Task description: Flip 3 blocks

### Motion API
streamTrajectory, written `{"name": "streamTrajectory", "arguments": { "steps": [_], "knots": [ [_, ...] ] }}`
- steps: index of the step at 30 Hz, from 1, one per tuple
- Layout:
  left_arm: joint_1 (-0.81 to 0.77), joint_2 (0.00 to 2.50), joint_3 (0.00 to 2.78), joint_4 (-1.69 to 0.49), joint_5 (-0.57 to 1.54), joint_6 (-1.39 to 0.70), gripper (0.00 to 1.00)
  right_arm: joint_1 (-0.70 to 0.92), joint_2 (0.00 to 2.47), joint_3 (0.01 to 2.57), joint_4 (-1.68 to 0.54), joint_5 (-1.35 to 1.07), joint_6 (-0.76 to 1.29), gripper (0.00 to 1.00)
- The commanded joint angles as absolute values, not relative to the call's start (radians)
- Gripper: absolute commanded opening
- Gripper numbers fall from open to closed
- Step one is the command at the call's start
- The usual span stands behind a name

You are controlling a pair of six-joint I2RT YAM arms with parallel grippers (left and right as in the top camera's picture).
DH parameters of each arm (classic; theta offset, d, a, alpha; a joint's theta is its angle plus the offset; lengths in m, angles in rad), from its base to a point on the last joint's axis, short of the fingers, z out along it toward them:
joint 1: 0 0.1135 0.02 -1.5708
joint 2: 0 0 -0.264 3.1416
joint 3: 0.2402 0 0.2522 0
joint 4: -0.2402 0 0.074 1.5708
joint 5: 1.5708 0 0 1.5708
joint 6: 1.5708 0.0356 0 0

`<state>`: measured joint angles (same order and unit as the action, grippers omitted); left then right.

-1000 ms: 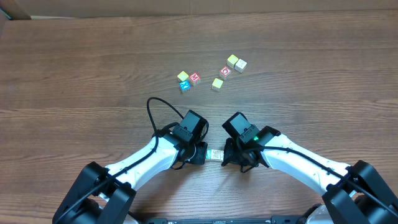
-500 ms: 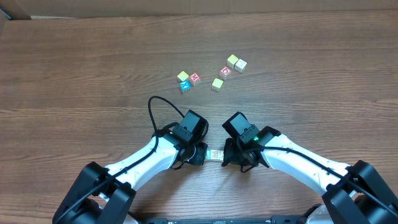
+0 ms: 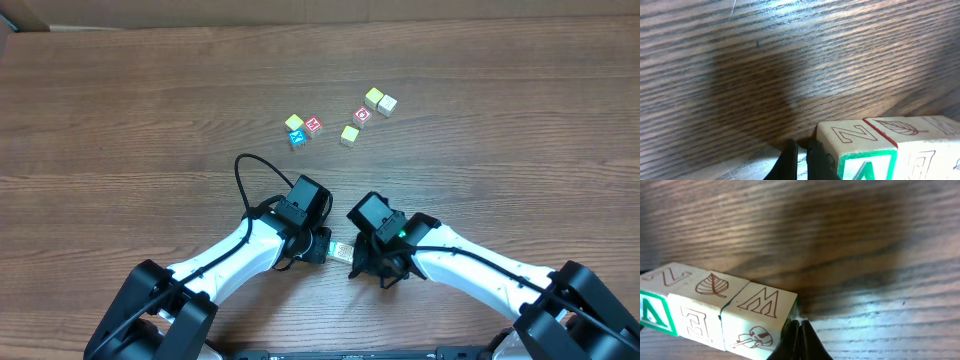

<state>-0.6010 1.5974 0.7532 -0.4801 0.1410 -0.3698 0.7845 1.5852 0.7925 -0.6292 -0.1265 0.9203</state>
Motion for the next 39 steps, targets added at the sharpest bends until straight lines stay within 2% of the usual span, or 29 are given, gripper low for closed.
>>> {"name": "streamTrajectory", "arguments": {
  "steps": [1, 39],
  "knots": [
    [-0.609, 1.615, 0.750, -0.468, 0.184, -0.324, 0.04, 0.808, 1.589, 0.803, -0.592, -0.182, 0.975, 0.04],
    [-0.609, 1.615, 0.750, -0.410, 0.147, -0.173, 0.04, 0.858, 1.589, 0.803, -0.560, -0.199, 1.177, 0.04]
  ]
}}
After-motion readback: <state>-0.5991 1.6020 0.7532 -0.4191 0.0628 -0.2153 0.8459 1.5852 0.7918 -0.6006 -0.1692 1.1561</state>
